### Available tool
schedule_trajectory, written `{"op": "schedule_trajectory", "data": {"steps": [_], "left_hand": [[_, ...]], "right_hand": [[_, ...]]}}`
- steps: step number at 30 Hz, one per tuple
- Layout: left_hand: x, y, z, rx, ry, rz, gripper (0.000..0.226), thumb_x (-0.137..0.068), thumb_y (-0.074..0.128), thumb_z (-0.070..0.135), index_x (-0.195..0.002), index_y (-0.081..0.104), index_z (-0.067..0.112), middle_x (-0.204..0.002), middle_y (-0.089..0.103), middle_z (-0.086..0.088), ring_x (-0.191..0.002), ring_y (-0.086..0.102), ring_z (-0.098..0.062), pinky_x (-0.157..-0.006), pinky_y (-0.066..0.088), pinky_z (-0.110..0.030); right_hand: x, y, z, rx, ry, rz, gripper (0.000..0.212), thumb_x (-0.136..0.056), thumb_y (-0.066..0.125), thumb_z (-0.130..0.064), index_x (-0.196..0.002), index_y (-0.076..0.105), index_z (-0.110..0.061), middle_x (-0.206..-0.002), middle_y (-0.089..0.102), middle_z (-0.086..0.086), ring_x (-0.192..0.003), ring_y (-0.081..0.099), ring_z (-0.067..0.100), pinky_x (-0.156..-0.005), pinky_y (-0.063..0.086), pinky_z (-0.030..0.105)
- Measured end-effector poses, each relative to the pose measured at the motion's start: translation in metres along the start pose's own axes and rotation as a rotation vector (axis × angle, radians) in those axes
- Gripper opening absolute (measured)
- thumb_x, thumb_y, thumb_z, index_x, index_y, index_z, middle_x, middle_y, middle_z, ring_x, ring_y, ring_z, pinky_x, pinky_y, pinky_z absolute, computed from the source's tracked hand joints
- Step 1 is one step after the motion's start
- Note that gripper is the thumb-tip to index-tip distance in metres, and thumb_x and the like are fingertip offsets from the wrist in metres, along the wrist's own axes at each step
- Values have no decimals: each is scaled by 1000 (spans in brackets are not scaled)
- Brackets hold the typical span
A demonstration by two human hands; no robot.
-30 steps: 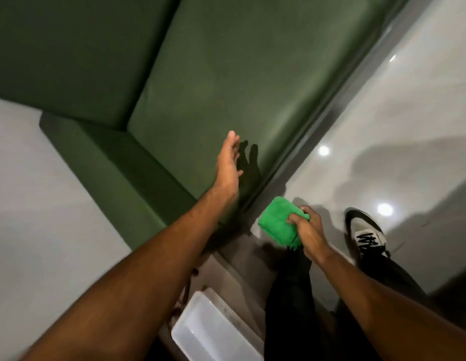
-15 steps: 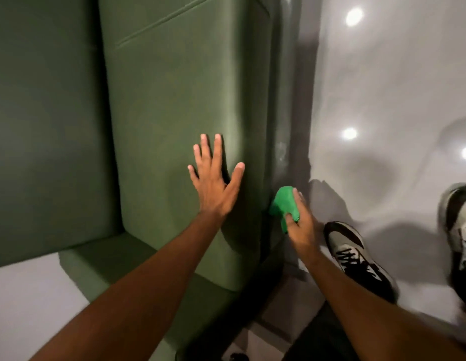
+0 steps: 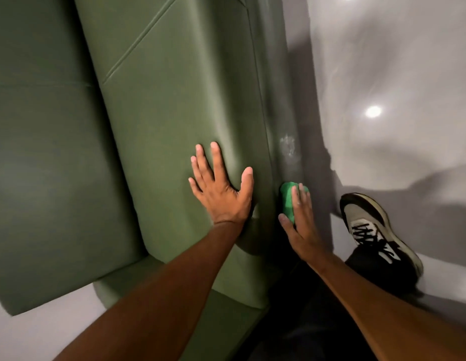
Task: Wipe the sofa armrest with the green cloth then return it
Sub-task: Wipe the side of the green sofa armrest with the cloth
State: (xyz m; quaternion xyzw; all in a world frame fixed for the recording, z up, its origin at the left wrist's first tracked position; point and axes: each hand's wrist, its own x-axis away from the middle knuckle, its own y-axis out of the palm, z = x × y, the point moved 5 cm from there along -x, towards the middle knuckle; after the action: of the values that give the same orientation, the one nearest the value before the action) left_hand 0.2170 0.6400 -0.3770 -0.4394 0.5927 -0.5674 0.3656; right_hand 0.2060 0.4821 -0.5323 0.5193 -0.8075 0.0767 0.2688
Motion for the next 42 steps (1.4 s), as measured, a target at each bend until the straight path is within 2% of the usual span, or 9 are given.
{"op": "schedule_trajectory", "data": {"steps": [4,8,13,19,22,26,30,37,42], "left_hand": [[-18,-14,2,-5,25,-139,101,-74,53,75,-159,11,38,-170,4,-1,-157,4,-27,-120,13,-65],[-65,-22,13,4,22,-229,125,-59,68,78,-157,-1,45,-170,-9,0,-156,-4,-34,-115,10,-73],[-64,-14,13,-30,41,-166,120,-59,61,80,-157,0,45,-170,-5,-3,-156,-1,-36,-115,14,-74],[-63,-11,13,-14,54,-113,120,-59,59,79,-159,5,39,-170,-2,-4,-157,0,-33,-116,12,-71],[-61,-11,14,12,52,-96,119,-60,59,77,-159,6,39,-170,-1,-3,-157,0,-30,-116,10,-70],[-62,-10,14,40,46,-107,118,-60,60,78,-158,4,42,-170,-3,0,-157,-1,-26,-117,9,-69],[-62,-12,17,41,44,-124,118,-61,60,78,-158,2,42,-170,-5,0,-157,-3,-26,-119,7,-68],[-70,-25,26,-42,76,-230,122,-65,65,76,-156,-8,43,-170,-12,-3,-157,-5,-31,-120,11,-66],[-88,-27,40,-32,81,-235,127,-68,76,66,-157,-10,40,-169,-13,-5,-156,-7,-34,-121,9,-66]], "right_hand": [[-1,-1,0,-144,75,74,58,-98,32,-39,-150,7,-39,-163,-1,-12,-151,-11,13,-124,-2,45],[-5,-1,4,-159,84,133,63,-96,37,-35,-154,14,-21,-164,10,-1,-153,4,20,-124,6,44],[-16,1,-4,74,-18,176,64,-96,35,-39,-151,22,-10,-162,20,13,-149,19,26,-120,4,17],[-28,10,7,52,-39,219,61,-102,20,-48,-151,27,-12,-159,28,14,-149,21,26,-123,11,30],[-35,8,8,35,-90,265,57,-103,23,-43,-148,33,-10,-157,33,14,-147,25,34,-122,16,38],[-61,2,3,26,-130,301,49,-102,30,-36,-147,37,-18,-157,35,9,-148,25,29,-122,19,41],[-74,-1,11,-20,-103,314,51,-100,34,-39,-146,39,-16,-158,33,12,-148,24,26,-122,18,37],[-77,-11,24,-240,279,293,70,-92,43,-45,-152,23,-16,-160,27,12,-148,25,25,-122,19,40],[-75,-12,-23,-162,26,296,61,-95,39,-39,-151,29,-15,-156,32,2,-144,27,15,-119,14,21]]}}
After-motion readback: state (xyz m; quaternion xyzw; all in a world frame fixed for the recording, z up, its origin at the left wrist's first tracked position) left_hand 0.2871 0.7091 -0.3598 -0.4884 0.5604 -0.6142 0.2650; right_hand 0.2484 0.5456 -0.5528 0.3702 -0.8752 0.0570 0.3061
